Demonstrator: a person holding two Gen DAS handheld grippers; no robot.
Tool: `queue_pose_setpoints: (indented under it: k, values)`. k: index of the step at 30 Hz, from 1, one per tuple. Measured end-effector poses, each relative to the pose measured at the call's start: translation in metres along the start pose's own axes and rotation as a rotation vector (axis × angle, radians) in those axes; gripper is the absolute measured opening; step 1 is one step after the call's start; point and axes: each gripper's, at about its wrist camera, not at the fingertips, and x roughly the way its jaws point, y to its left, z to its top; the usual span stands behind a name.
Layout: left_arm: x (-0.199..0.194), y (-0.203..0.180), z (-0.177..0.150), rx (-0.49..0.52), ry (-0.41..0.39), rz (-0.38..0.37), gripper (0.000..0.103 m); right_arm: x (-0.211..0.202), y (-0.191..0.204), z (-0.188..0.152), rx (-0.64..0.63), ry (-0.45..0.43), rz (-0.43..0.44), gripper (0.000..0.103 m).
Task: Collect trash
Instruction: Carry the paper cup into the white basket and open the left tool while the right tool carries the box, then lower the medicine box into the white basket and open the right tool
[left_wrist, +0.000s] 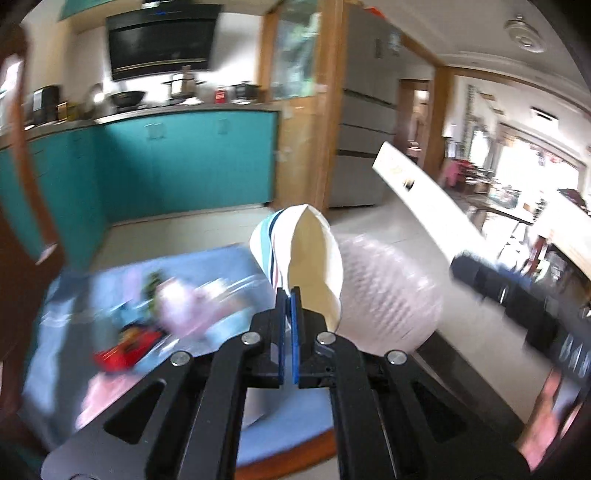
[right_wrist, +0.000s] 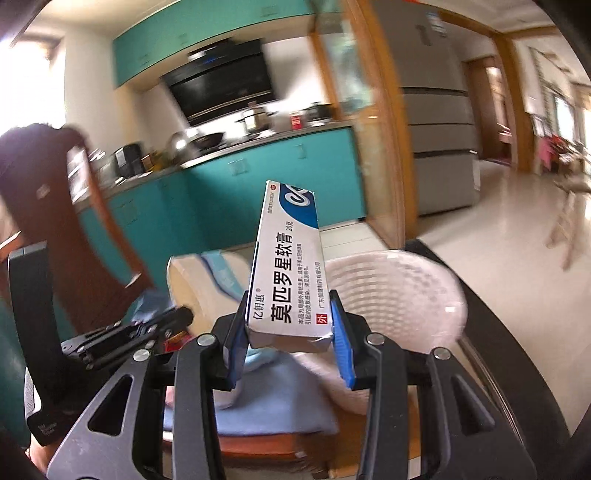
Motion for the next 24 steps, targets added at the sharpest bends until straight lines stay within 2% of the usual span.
queue_pose_setpoints:
  k: [2,3,4,5,6,8,11,15,19,21,24]
  values:
    - [0.022,-0.014,0.013,0.018,0.013,-0.061,0.004,-0.002,-0.018,0.003,0.047,-0.011,-0.026,0.040]
    - [0.041,-0.023,0.019,0.039,0.043,-0.073,0.014,-0.003,-0.025,0.004,0.062,-0.015,-0.032,0.040]
    - [0.057,-0.027,0.021,0.054,0.080,-0.050,0.056,-0.003,-0.029,0.005,0.067,-0.018,-0.038,0.040]
    - [0.070,-0.028,0.020,0.057,0.106,0.001,0.075,-0.004,-0.033,0.005,0.074,-0.022,-0.044,0.040]
    - [0.076,-0.030,0.018,0.054,0.099,0.039,0.086,-0.005,-0.035,0.005,0.080,-0.021,-0.045,0.040]
    - [0.075,-0.021,0.009,0.042,0.098,0.088,0.086,-0.004,-0.036,0.004,0.080,-0.017,-0.039,0.040]
    - [0.050,0.003,-0.009,-0.006,0.096,0.101,0.087,-0.004,-0.032,0.003,0.063,-0.013,-0.023,0.040]
    - [-0.007,0.040,-0.032,-0.041,0.079,0.192,0.097,0.000,-0.029,0.003,0.044,0.004,-0.007,0.040]
    - [-0.068,0.088,-0.060,-0.136,0.064,0.290,0.099,0.006,-0.023,0.000,0.013,0.020,-0.008,0.040]
    - [-0.084,0.108,-0.070,-0.175,0.063,0.347,0.099,0.009,-0.021,-0.001,0.003,0.031,-0.013,0.040]
    - [-0.095,0.128,-0.083,-0.238,0.065,0.353,0.099,0.018,-0.019,0.000,-0.012,0.045,-0.037,0.040]
